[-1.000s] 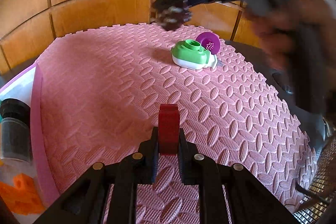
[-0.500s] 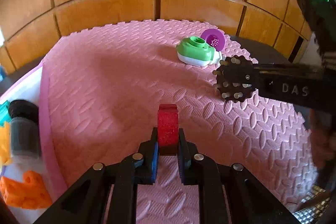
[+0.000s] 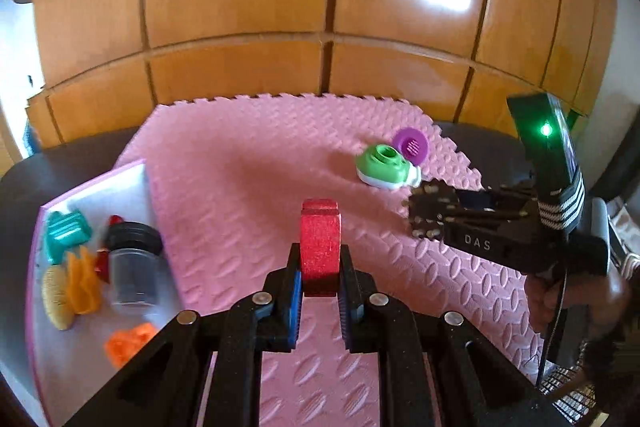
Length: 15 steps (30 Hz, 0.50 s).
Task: Organize rigid objects
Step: 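Carry the red block into the tray and release it with the left gripper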
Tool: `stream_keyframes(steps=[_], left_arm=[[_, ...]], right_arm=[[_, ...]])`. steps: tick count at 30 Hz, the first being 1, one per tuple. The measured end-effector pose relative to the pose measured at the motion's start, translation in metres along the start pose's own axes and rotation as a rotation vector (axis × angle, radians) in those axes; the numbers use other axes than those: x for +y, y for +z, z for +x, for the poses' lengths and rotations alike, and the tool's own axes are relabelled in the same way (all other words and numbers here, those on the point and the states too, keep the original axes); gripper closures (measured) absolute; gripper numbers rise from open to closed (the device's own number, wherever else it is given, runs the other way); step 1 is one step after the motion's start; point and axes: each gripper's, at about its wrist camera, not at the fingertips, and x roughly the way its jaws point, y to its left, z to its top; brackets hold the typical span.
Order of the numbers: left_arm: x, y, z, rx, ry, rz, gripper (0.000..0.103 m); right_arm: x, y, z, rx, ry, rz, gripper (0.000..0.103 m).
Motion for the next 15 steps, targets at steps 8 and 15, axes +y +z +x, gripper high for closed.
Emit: stream_keyframes(steps=[8, 15], left_arm=[[0.028, 0.002, -0.029, -0.05, 0.08, -0.038, 0.088], [0.057, -0.005, -0.039, -0.046, 0.14, -0.086, 0.088]], right_arm=[[0.001, -0.001, 0.0, -0.006, -0.001, -0.02, 0.068], [0.006, -0.002, 0.0, -0.01, -0.014, -0.052, 0.067]])
